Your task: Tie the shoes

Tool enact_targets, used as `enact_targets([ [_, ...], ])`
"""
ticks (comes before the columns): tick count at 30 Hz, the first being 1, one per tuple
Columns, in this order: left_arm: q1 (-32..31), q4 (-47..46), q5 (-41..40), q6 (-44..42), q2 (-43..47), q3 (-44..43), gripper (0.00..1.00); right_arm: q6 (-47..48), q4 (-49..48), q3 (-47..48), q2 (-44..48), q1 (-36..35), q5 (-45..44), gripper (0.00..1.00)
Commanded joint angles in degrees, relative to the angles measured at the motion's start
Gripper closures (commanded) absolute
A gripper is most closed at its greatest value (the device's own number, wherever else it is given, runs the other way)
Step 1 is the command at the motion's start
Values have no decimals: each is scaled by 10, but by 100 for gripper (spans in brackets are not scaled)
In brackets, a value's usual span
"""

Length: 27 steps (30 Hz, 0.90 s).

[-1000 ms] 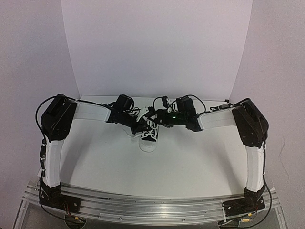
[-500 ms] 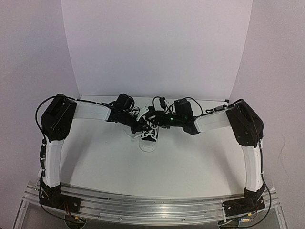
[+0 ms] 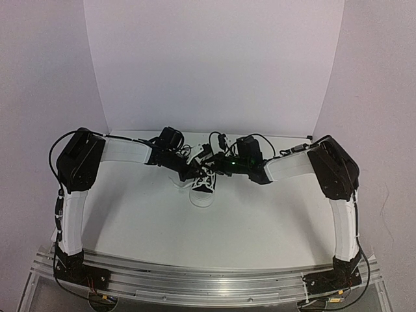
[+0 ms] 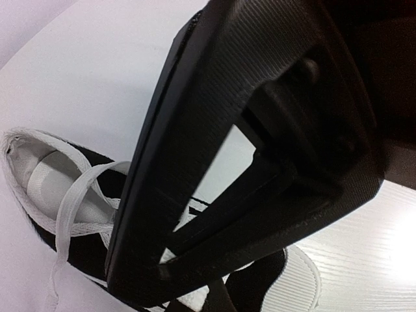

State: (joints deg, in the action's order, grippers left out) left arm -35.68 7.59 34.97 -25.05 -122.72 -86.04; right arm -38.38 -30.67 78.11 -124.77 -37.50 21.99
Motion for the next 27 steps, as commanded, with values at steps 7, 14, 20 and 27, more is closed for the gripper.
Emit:
enact_targets([
  [7, 15, 104, 60, -134, 28, -48, 48, 20, 37, 4, 20, -14, -49, 100],
  [14, 100, 311, 175, -281, -7, -177, 34, 21, 52, 14, 21, -14, -50, 100],
  [20, 117, 271, 35, -278, -94, -245, 31, 27, 59, 23, 19, -14, -47, 100],
  [27, 107, 284, 27, -332, -168, -304, 28, 27, 62, 33, 16, -14, -45, 100],
])
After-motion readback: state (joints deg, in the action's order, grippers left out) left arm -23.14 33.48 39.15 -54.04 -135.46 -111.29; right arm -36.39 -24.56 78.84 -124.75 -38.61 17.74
